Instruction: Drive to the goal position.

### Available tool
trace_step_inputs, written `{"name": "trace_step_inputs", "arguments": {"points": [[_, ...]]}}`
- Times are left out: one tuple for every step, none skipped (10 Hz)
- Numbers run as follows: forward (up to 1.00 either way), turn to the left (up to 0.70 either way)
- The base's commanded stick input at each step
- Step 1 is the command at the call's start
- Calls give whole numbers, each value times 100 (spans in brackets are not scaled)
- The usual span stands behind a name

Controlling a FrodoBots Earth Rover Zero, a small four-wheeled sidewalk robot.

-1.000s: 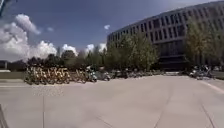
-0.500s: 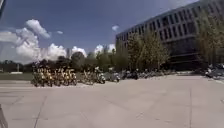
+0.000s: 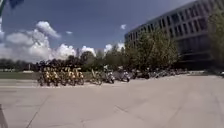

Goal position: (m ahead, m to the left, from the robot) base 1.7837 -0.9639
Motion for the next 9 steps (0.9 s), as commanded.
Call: {"name": "trace_step_inputs", "arguments": {"points": [[100,27],[100,27],[100,27],[100,27],[100,27],[100,27],[100,27],[100,27],[100,27]]}}
